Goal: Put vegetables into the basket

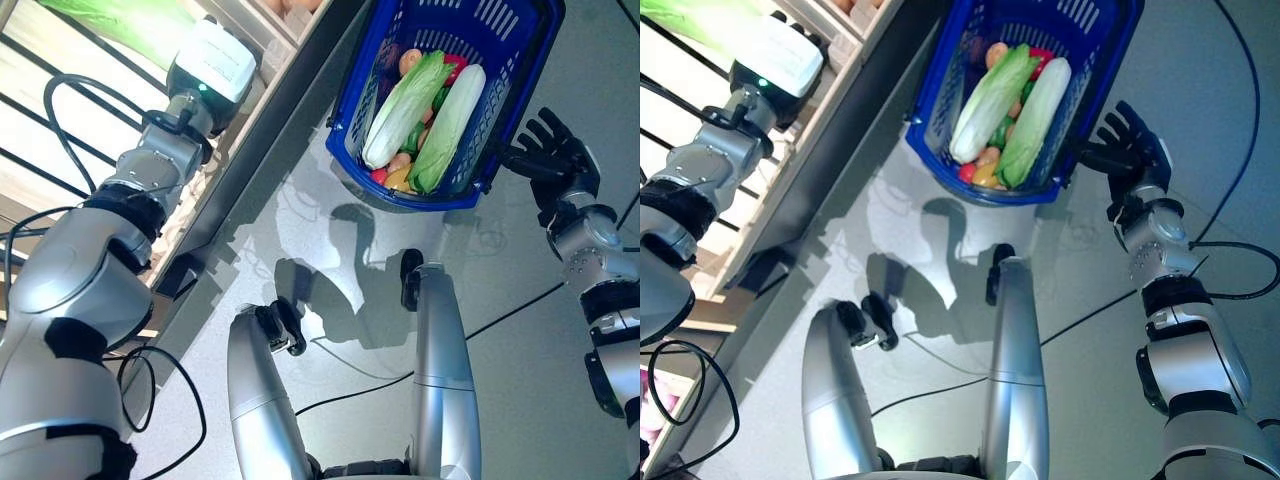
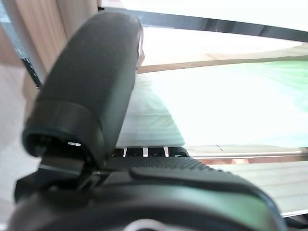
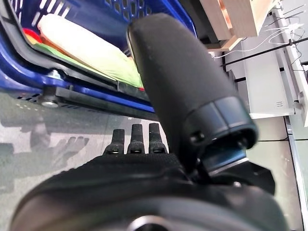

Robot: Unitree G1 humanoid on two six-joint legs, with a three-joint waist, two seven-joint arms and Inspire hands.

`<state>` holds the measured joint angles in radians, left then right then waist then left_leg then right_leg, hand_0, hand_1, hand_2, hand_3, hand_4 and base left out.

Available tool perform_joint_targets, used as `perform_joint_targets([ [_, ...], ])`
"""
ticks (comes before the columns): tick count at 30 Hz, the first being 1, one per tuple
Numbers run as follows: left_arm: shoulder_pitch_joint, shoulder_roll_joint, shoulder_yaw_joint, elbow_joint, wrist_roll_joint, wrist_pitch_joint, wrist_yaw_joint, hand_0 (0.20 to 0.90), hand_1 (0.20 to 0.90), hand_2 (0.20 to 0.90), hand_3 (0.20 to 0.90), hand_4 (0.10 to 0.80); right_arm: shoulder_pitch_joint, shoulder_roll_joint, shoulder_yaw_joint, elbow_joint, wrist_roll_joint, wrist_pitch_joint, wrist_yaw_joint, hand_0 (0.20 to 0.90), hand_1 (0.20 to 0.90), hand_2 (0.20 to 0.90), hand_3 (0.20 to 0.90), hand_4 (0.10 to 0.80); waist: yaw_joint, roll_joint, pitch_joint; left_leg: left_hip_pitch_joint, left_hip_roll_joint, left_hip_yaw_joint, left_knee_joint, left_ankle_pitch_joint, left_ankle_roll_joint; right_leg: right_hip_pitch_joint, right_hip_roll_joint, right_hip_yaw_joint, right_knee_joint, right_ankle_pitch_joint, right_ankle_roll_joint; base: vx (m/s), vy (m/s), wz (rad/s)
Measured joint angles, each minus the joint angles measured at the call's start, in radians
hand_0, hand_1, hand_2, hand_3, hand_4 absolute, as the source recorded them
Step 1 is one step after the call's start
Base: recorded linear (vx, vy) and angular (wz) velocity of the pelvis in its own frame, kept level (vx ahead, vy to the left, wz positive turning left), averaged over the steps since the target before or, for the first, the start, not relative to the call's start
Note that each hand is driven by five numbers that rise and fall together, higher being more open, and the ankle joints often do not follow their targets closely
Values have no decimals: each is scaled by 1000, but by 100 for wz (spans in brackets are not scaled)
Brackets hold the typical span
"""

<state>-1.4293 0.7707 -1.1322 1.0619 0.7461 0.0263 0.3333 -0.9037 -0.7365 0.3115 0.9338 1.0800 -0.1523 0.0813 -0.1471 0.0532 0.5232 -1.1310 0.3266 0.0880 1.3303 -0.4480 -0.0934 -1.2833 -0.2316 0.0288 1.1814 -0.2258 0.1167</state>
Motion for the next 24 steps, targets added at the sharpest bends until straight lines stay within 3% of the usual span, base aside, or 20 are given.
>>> perform_joint_targets([
  [2,-2,-4,2,-3,-17,9,-25,900,900,900,900,800,6,0,-1,-23,30,0,4,900,900,900,900,800,-1,0,0,-1,1,-2,5,-2,0,-1,-1,-1,4,-1,0,0,0,0],
  [3,-2,-7,5,-7,-27,27,-46,300,300,300,300,400,11,0,-2,-44,35,0,3,900,900,900,900,800,-1,0,0,-3,1,-3,7,-2,0,-1,-3,-1,6,-1,-1,0,0,0],
  [9,-1,-14,58,-12,-97,93,-107,300,300,300,300,400,38,2,-6,-159,35,-3,5,900,900,900,900,800,-31,0,0,-10,3,-8,21,-6,-2,-14,-9,-3,30,-6,-12,6,0,1],
  [17,62,-16,92,40,-165,92,-135,300,300,300,300,400,64,11,-13,-207,30,-3,5,900,900,900,900,800,-26,-2,0,57,0,-19,10,-5,-6,54,-15,-17,37,-20,-24,10,-4,3],
  [24,101,-15,154,39,-176,53,-55,300,300,300,300,400,73,34,-15,-238,29,-3,5,900,900,900,900,800,-8,-3,0,151,-2,-16,-46,3,-19,159,-21,-38,-11,-24,-19,35,2,4],
])
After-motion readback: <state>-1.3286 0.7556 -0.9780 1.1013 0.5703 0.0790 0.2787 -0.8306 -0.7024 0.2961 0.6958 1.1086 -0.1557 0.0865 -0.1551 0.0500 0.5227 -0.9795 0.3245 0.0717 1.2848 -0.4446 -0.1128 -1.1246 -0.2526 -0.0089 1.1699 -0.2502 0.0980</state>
